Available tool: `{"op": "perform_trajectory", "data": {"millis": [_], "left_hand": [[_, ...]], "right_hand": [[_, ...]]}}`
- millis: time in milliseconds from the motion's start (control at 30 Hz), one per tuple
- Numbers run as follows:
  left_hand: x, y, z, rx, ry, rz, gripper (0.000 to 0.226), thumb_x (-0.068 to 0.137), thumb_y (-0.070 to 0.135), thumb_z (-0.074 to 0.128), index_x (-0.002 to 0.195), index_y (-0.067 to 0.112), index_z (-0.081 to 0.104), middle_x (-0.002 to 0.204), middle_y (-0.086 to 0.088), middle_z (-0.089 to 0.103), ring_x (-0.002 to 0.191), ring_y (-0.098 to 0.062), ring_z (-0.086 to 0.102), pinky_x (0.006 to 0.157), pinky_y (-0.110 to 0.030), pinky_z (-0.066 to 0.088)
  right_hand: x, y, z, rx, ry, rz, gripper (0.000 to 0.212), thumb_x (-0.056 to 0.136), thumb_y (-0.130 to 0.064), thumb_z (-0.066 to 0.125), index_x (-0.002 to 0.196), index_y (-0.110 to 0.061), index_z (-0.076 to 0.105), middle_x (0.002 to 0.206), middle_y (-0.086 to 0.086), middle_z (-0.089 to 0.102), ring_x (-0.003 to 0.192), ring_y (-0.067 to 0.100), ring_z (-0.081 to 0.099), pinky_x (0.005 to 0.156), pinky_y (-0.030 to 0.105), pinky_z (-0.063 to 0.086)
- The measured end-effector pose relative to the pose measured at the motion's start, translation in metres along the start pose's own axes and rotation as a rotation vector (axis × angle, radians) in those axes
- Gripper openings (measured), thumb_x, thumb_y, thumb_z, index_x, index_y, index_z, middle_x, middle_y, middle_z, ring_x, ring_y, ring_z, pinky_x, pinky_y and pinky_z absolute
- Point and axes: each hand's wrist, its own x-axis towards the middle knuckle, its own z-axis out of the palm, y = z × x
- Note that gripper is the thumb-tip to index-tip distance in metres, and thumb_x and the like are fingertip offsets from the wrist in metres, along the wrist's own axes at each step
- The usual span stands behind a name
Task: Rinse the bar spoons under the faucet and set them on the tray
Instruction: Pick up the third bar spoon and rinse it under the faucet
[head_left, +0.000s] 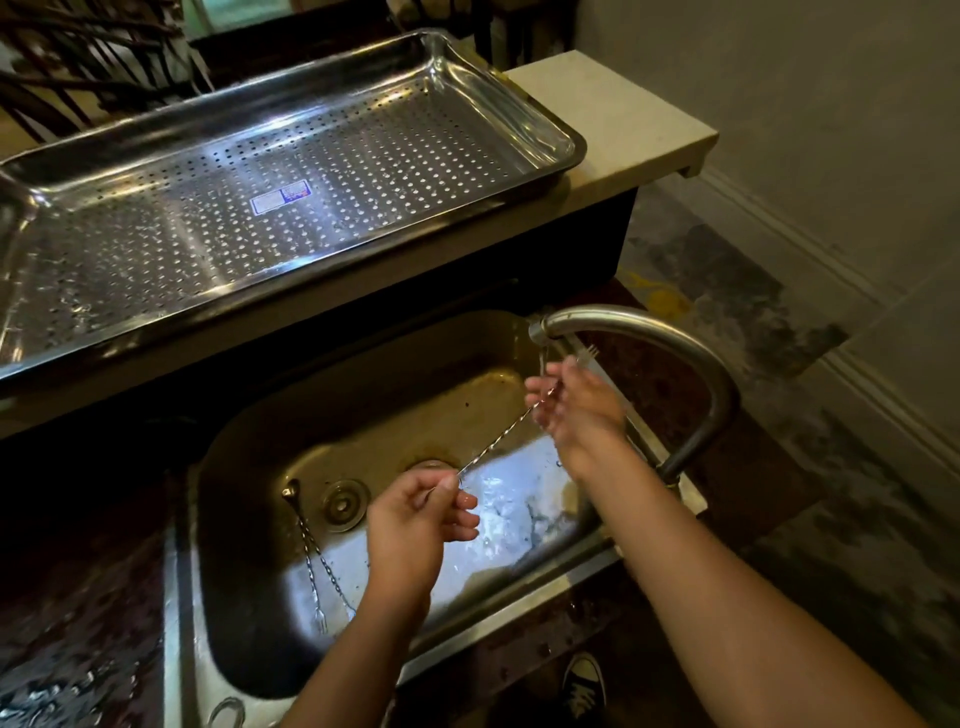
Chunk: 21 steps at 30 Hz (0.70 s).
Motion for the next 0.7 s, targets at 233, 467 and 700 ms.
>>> {"op": "perform_trajectory", "data": {"millis": [233,467,700], "left_hand": [[0.023,-0.023,-0.01,0.062,-0.009,-0.098,0.01,0.092,0.007,0.059,0.086,0.006,0.067,0.062,-0.01,0.063,0.051,-0.018,0.057,0.047,-0.027,0.051],[0.039,-0.052,0.002,0.572,-0.253,0.017,0.015,0.094,0.016,0.058,0.084,0.02,0.069,0.078,0.002,0.07,0.076,-0.011,0.064,0.073,-0.031,0.05],[0.046,-0.059,0.018,0.701,-0.263,0.056,0.015,0.093,0.012,0.056,0.084,0.021,0.065,0.083,0.004,0.067,0.083,-0.019,0.061,0.076,-0.038,0.05]], "right_hand": [[-0.005,-0.003,-0.007,-0.004,-0.116,-0.026,0.009,0.1,-0.015,0.055,0.097,-0.01,0.062,0.085,0.008,0.077,0.071,0.017,0.073,0.056,0.024,0.056],[-0.032,-0.013,-0.012,-0.536,-0.213,-0.257,0.016,0.094,-0.03,0.064,0.09,-0.019,0.075,0.089,0.0,0.078,0.083,0.023,0.075,0.078,0.042,0.061],[-0.048,-0.025,-0.012,-0.654,-0.367,-0.451,0.018,0.098,-0.021,0.055,0.097,-0.035,0.067,0.094,-0.006,0.076,0.088,0.01,0.073,0.074,0.032,0.062]]}}
